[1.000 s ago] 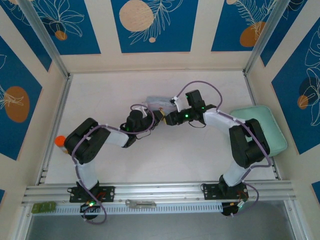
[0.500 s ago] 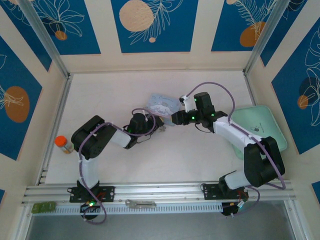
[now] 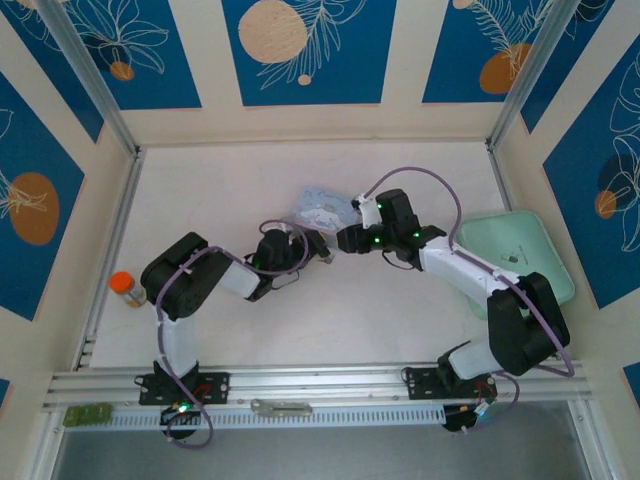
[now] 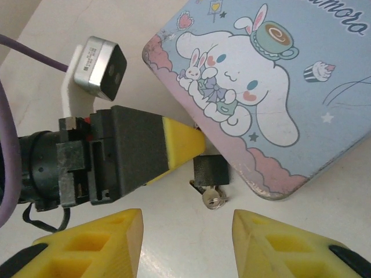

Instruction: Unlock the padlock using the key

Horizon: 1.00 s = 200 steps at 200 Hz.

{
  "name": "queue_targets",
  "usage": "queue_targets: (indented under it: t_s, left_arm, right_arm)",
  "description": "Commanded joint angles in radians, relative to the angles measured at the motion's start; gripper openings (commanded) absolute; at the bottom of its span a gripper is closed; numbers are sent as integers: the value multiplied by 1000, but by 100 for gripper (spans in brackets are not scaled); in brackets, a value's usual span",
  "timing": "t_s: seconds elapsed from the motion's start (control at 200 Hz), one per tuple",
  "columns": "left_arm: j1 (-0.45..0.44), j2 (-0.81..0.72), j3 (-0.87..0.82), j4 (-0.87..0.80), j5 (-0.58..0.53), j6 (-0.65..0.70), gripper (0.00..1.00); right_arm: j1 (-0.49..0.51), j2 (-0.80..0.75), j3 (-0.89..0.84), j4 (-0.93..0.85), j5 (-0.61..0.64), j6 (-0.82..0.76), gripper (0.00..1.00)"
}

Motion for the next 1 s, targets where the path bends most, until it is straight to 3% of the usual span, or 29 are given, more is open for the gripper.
queue_targets:
  t_s: [0.0,0.17,0.315,0.49,0.68,0.995]
  left_arm:
    - [12,-54,-63,25,-32,-16,57]
    - [68,-149,-168,51,-45,-26,58]
    - [126,-245,-199,-28,-33,17,58]
    - [182,-309,-220,-57,-35,39,58]
    - [206,-318,-247,-22,-34,26,58]
    - [206,-283,-247,18,-22,9,58]
  right_arm:
    - [39,-23,26,-30,75,2,45]
    - [133,55,80,-85,141,-8,45]
    - [210,166,156,-132,213,-28,45]
    - [283,314,297,-253,402,-92,46]
    - [304,427,387,-348,528,-82,53]
    - [309,513,395,-324,580,-97,52]
